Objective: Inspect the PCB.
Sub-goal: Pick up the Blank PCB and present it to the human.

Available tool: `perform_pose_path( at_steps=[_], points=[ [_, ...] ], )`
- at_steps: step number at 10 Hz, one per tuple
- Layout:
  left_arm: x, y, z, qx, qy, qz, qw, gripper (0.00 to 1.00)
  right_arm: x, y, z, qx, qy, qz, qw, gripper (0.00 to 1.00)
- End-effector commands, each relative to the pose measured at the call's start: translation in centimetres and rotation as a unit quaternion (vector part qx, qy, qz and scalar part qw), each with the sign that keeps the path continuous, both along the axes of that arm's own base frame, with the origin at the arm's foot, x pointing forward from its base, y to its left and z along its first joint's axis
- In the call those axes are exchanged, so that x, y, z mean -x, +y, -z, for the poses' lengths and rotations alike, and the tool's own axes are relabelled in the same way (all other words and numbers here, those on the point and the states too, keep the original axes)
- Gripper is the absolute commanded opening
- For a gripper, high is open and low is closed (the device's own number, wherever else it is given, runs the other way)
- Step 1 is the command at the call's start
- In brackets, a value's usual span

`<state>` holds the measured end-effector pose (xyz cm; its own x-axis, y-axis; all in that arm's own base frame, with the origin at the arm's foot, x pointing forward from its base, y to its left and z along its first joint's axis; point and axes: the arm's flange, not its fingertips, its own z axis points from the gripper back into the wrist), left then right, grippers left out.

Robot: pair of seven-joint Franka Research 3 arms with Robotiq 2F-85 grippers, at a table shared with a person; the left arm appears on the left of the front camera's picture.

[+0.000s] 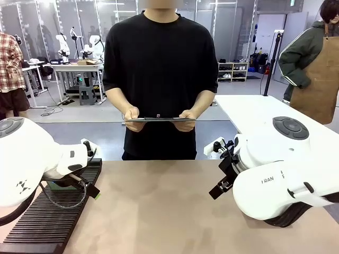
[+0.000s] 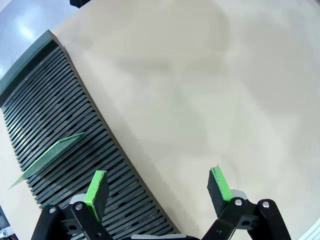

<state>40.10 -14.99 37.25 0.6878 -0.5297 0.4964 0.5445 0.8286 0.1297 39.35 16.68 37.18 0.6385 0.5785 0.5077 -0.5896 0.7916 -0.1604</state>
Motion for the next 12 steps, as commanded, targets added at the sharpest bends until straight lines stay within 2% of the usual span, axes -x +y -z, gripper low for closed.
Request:
perform_pose_path(
  at_steps=[1,5,6,7,9,10,11,12],
  points=[
    [0.0,0.0,0.0,0.0,0.0,0.0,1.0,1.0,0.0,0.0,0.0,-0.001,0.0,0.001,1.0,1.0],
    [0.0,0.0,0.0,0.0,0.0,0.0,1.0,1.0,0.0,0.0,0.0,0.0,0.0,0.0,1.0,1.0],
    [-0.2,-0.2,-2.3,-0.027,-0.008,0.001,1.0,1.0,0.0,-0.8,-2.6,-0.004,0.01,-0.001,1.0,1.0],
    [-0.3,0.1,-5.2,-0.02,0.001,0.006,1.0,1.0,0.0,-2.0,-5.9,-0.033,0.054,-0.002,0.998,1.0],
    [0.6,2.1,-10.9,0.031,0.106,0.024,0.994,1.0,1.3,-5.4,-13.1,-0.08,0.107,-0.017,0.991,1.0],
    [1.6,3.5,-13.9,0.065,0.138,0.042,0.987,1.0,2.5,-7.6,-15.7,-0.133,0.142,-0.021,0.981,1.0],
    [2.9,5.6,-16.6,0.099,0.158,0.049,0.981,1.0,4.3,-10.6,-17.9,-0.174,0.164,-0.015,0.971,1.0],
    [4.4,8.3,-19.1,0.105,0.158,0.044,0.981,1.0,6.3,-13.9,-19.6,-0.214,0.17,-0.003,0.962,1.0]
  ],
)
